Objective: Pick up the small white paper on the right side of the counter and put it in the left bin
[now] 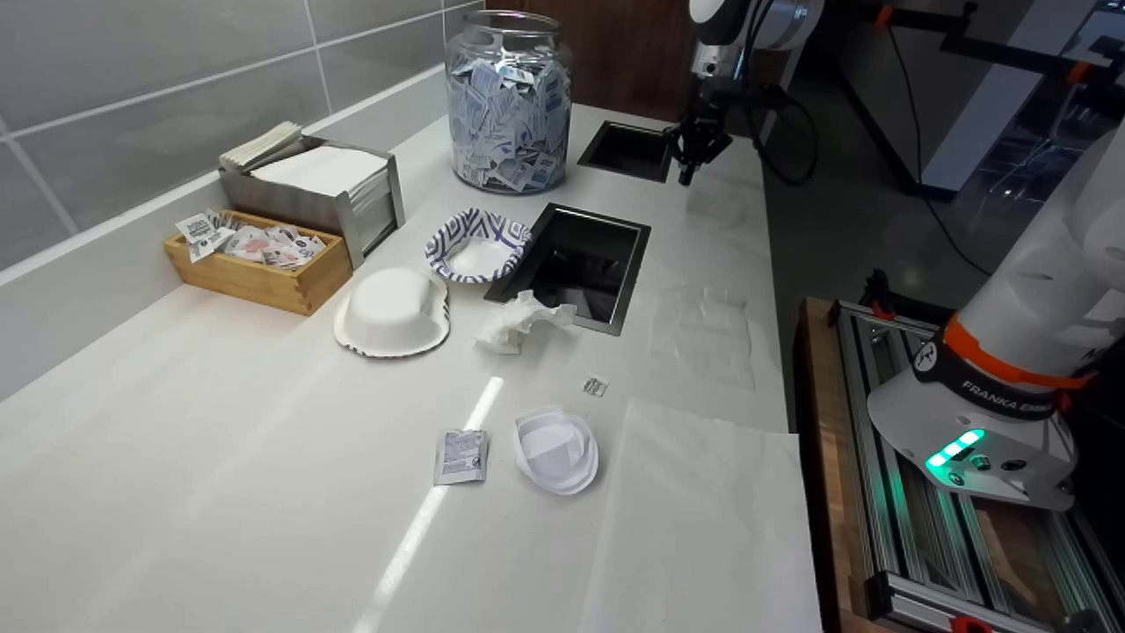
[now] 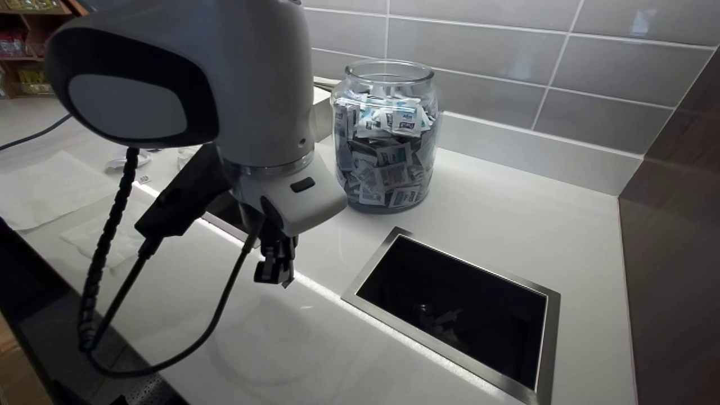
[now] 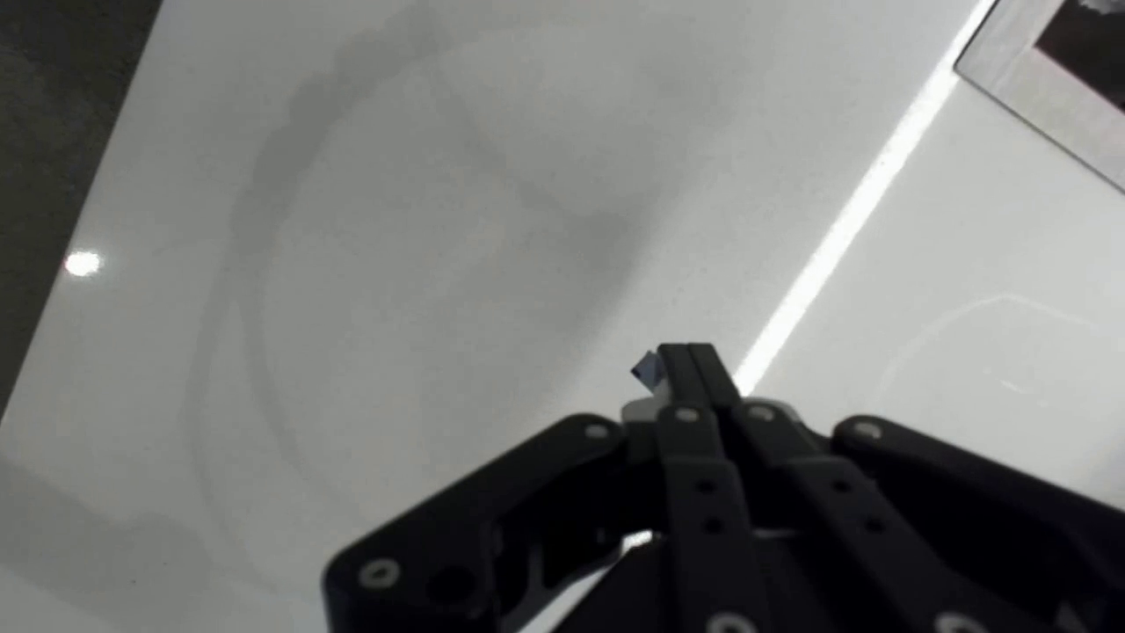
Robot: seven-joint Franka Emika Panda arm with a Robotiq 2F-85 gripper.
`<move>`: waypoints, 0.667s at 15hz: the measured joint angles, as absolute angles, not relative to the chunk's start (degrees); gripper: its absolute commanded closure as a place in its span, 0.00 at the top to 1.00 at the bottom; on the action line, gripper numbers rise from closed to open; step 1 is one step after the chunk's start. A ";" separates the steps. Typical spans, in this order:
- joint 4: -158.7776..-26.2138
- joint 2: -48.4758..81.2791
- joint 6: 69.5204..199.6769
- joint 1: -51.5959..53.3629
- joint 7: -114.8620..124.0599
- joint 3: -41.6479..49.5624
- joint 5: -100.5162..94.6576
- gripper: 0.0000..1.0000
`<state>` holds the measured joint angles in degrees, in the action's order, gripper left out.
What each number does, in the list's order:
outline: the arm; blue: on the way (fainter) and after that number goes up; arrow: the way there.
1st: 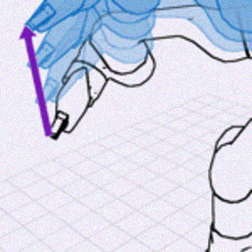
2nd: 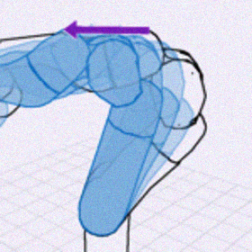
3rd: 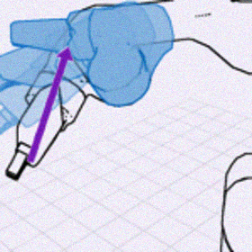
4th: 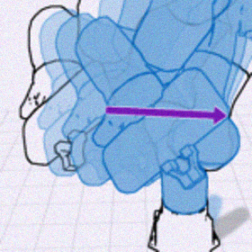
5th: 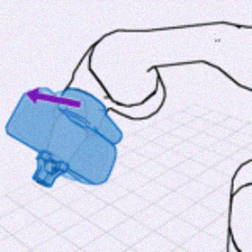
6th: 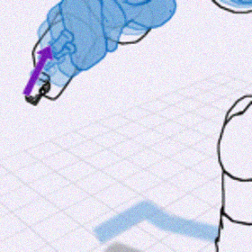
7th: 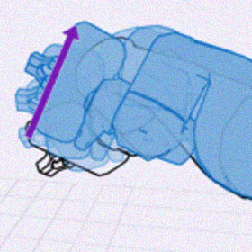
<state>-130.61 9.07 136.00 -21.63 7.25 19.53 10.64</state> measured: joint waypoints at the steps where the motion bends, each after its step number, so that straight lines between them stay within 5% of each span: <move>1: -130.61 8.94 136.00 -21.55 7.11 19.46 10.64 0.00; 10: -130.62 8.00 136.00 -18.87 5.18 17.03 10.43 0.00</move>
<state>-130.62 8.00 136.00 -18.87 5.18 17.03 10.43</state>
